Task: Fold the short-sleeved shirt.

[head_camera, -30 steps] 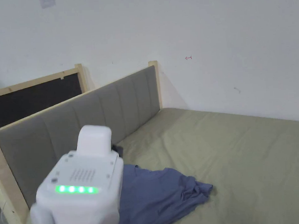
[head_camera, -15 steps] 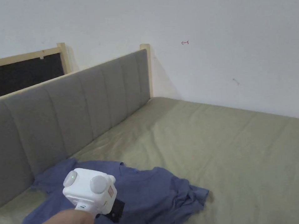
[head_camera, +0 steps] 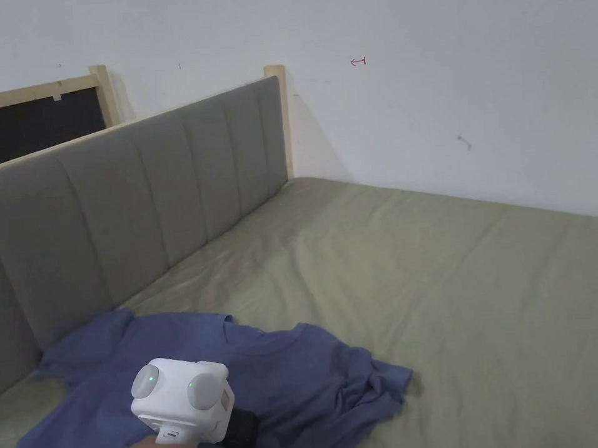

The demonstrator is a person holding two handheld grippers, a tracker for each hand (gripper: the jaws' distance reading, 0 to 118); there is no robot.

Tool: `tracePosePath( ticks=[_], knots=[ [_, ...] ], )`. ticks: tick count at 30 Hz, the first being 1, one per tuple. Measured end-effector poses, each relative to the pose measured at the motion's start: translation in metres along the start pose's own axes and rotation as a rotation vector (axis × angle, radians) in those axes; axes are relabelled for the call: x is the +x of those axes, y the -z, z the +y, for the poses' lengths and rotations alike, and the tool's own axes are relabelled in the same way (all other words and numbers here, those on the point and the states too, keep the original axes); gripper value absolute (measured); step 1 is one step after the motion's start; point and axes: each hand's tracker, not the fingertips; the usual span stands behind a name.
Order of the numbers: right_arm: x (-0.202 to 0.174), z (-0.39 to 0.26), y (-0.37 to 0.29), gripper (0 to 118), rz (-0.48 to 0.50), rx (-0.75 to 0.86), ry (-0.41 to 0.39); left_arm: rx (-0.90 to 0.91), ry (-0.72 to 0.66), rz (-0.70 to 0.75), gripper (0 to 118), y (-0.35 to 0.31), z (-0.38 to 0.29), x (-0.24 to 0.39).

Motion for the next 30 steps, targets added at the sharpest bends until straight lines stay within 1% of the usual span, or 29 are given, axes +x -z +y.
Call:
tracePosePath(
  ticks=[2,3,4,5,6,7,9,12,16,19,22,25,27,30],
  knots=[
    [0.000,0.000,-0.001,0,0.003,-0.001,0.016,0.024,0.014,-0.034,79,-0.012,-0.002,0.004],
    [0.001,0.001,-0.002,0,0.004,-0.002,0.024,0.038,0.034,-0.045,62,-0.018,-0.004,0.005],
    [0.002,0.002,-0.003,0,0.008,-0.001,0.033,0.049,0.045,-0.067,34,-0.020,-0.005,0.005],
    [0.002,0.003,-0.006,0,0.013,0.002,0.041,0.056,0.055,-0.060,11,-0.026,-0.006,0.005],
    [0.003,0.004,-0.008,0,0.016,0.005,0.047,0.061,0.076,-0.030,0,-0.030,-0.008,0.005],
    [0.003,0.004,-0.011,0,0.018,0.010,0.051,0.064,0.094,0.002,0,-0.032,-0.012,0.005],
    [0.004,0.006,-0.018,0,0.020,0.019,0.055,0.067,0.075,-0.023,0,-0.042,-0.016,-0.003],
    [0.008,0.010,-0.030,0,0.023,0.033,0.056,0.183,0.006,-0.038,0,-0.076,-0.016,-0.015],
    [0.015,0.018,-0.048,0,0.035,0.084,0.049,0.305,-0.045,-0.025,0,-0.145,-0.009,-0.043],
    [0.023,0.023,-0.061,0,0.034,0.137,0.073,0.391,-0.029,0.001,0,-0.209,-0.005,-0.059],
    [0.033,0.024,-0.073,0,0.034,0.164,0.096,0.528,-0.020,-0.039,0,-0.282,0.000,-0.055],
    [0.045,0.024,-0.084,0,0.025,0.190,0.117,0.657,0.036,-0.082,0,-0.362,0.000,-0.019],
    [0.053,0.023,-0.093,0,0.019,0.205,0.128,0.727,0.111,-0.119,0,-0.409,0.000,0.011],
    [0.066,0.021,-0.106,0,0.003,0.226,0.151,0.814,0.234,-0.204,0,-0.467,-0.005,0.075]
  ],
)
